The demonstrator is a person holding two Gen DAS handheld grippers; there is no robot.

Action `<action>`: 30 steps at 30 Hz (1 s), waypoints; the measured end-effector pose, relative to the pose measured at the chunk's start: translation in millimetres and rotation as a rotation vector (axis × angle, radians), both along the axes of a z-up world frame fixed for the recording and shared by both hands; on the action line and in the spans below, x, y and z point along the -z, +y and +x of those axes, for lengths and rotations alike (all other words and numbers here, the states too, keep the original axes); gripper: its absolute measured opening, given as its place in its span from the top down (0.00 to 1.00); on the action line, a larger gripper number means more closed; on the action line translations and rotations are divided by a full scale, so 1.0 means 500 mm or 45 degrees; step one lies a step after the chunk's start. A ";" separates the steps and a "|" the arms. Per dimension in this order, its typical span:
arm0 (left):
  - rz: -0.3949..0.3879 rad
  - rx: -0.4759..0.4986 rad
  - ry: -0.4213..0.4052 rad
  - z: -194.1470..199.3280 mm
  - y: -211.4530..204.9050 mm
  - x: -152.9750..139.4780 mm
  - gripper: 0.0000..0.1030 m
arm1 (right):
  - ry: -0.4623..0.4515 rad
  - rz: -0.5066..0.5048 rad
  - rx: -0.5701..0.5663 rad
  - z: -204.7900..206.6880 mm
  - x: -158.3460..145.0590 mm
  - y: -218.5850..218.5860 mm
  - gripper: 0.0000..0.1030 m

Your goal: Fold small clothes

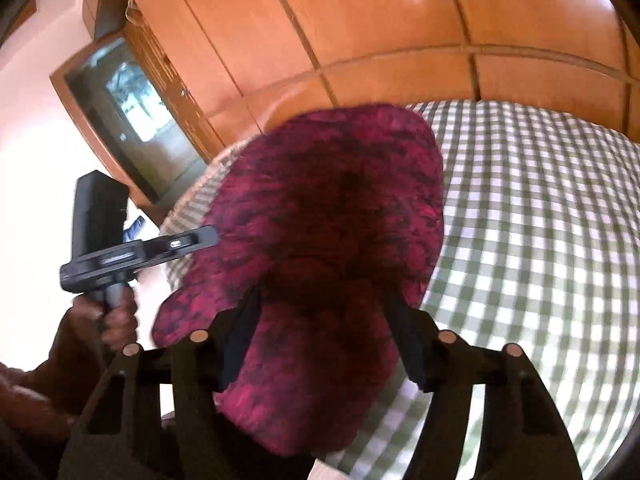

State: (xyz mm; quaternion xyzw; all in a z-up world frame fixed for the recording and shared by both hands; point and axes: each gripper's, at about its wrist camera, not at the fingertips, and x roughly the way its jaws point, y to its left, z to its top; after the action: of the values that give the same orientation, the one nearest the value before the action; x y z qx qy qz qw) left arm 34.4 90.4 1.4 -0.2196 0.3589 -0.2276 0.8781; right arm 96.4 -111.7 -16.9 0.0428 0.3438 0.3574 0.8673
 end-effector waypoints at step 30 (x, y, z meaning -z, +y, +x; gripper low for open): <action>-0.013 -0.127 0.097 0.013 0.069 0.124 0.24 | 0.430 0.287 0.013 0.094 0.100 -0.035 0.02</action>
State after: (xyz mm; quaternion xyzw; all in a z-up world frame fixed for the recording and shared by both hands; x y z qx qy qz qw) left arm 41.0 125.2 -60.5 -0.2501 0.3794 -0.1770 0.8730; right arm 143.6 -129.0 -67.0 0.2008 0.4418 0.3770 0.7889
